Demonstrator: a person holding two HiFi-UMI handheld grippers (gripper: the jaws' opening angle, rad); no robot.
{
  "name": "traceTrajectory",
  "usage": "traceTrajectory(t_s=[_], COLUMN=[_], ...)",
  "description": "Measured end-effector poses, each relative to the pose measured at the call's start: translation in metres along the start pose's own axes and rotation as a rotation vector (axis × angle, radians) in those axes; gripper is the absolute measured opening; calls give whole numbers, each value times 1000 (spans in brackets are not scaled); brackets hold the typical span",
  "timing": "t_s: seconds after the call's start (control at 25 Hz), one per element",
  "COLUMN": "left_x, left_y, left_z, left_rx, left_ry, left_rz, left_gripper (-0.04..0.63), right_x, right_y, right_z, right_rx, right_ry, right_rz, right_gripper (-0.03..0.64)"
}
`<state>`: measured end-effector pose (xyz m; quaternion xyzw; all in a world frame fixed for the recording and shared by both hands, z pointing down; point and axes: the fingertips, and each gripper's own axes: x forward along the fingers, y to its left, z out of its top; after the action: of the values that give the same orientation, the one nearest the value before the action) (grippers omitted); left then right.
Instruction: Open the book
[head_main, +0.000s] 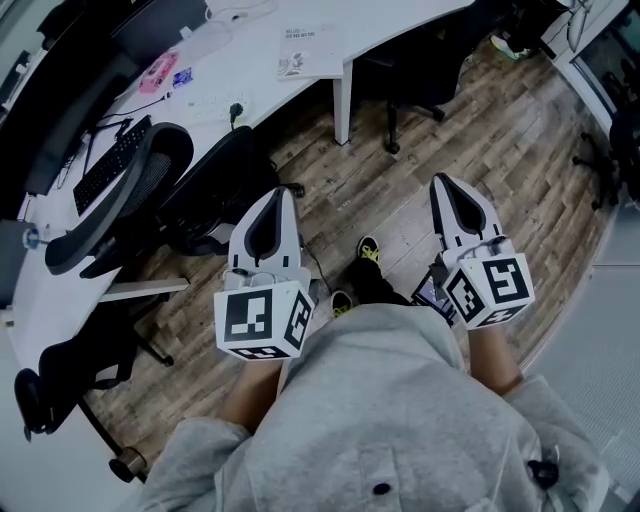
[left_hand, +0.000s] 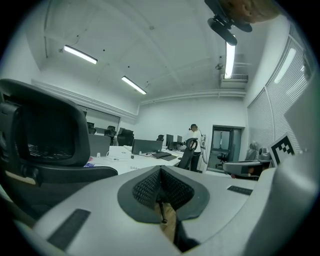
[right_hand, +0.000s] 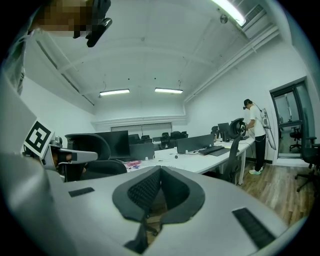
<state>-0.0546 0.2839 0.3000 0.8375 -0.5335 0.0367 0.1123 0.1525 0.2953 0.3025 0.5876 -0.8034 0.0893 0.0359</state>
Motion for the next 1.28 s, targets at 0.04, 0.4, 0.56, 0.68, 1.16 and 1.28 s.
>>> traceTrajectory(t_s=[0.04,0.4,0.56,0.68,1.16,1.28], left_x=[6,69,98,115,155,163], left_y=[0,0,0,-1,-10,-10], left_z=[1,9,14,17,26,30], left_rx=[2,5,4,6,34,33], left_ry=[1,16,17,18,23,17], left_rz=[1,28,46,60,98,103], left_gripper=[9,9,9,9,9,9], right_x=[5,56,78,92,126,132], right_y=[-5,-48,-70,-82,-116,-121], right_z=[0,7,10,13,19,23], right_rx=[2,12,23,36,74,77], right_ry=[1,8,11,9,-10,-18], right_rz=[2,29,41,54,102,105], right_gripper=[26,26,26,26,26,26])
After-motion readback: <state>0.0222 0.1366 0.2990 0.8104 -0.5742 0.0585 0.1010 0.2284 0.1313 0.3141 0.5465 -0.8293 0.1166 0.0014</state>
